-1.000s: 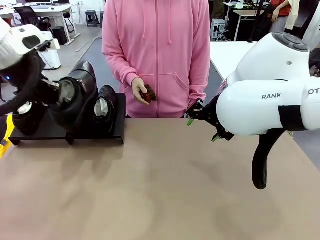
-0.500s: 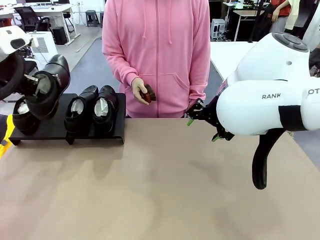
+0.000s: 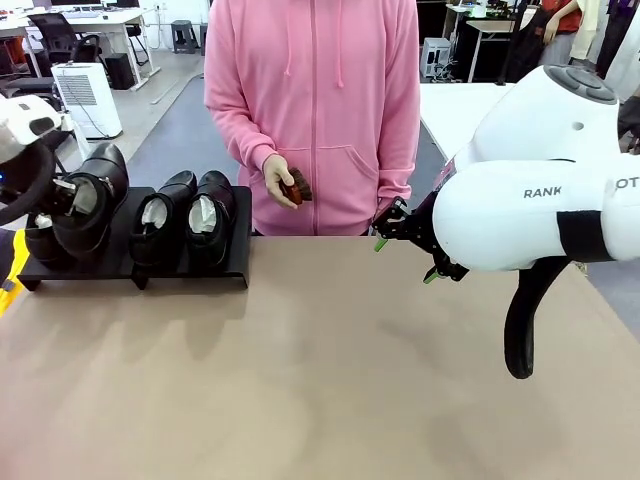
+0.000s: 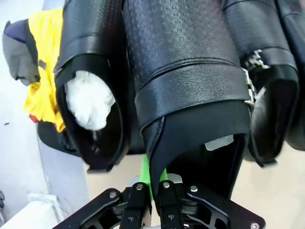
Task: Organize the shoes by placing them on the stand.
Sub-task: Place the Shoe from the middle of the table onto the Shoes Stand.
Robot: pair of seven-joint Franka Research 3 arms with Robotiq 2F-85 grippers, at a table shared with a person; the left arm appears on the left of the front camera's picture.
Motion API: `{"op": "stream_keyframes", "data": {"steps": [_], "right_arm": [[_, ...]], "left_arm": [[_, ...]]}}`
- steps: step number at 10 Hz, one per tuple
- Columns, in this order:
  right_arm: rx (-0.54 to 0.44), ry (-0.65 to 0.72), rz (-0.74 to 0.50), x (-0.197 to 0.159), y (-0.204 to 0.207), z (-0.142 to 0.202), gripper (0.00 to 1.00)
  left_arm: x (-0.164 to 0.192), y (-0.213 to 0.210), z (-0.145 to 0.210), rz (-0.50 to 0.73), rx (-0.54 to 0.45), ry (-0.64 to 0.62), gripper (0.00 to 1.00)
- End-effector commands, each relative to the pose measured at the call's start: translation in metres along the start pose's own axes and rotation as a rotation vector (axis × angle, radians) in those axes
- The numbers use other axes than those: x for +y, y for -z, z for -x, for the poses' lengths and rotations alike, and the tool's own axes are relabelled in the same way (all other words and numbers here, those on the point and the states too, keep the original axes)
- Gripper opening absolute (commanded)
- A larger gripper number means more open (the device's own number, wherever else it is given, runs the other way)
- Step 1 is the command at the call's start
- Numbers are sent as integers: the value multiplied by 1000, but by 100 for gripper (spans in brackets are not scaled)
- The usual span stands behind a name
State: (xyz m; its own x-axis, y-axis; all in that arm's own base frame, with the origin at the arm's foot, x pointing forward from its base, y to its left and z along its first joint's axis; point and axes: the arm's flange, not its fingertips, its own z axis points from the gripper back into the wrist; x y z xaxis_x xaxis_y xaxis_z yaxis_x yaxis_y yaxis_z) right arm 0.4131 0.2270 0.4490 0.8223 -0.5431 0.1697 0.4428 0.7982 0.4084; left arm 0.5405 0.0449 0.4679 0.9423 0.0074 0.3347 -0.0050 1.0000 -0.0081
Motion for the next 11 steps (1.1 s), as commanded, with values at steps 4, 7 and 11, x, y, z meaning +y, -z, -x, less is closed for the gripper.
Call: {"op": "stream_keyframes", "data": {"steps": [4,7,11], "right_arm": [[3,-18,-8,3,-1,-3,100],[3,-18,-8,3,-1,-3,100],[3,-18,-8,3,-1,-3,100]], "left_arm": [[-1,28,-26,-4,-31,-4,0],[-4,41,-29,-8,-40,-16,10],[-5,40,-26,-14,-54,-17,83]]}}
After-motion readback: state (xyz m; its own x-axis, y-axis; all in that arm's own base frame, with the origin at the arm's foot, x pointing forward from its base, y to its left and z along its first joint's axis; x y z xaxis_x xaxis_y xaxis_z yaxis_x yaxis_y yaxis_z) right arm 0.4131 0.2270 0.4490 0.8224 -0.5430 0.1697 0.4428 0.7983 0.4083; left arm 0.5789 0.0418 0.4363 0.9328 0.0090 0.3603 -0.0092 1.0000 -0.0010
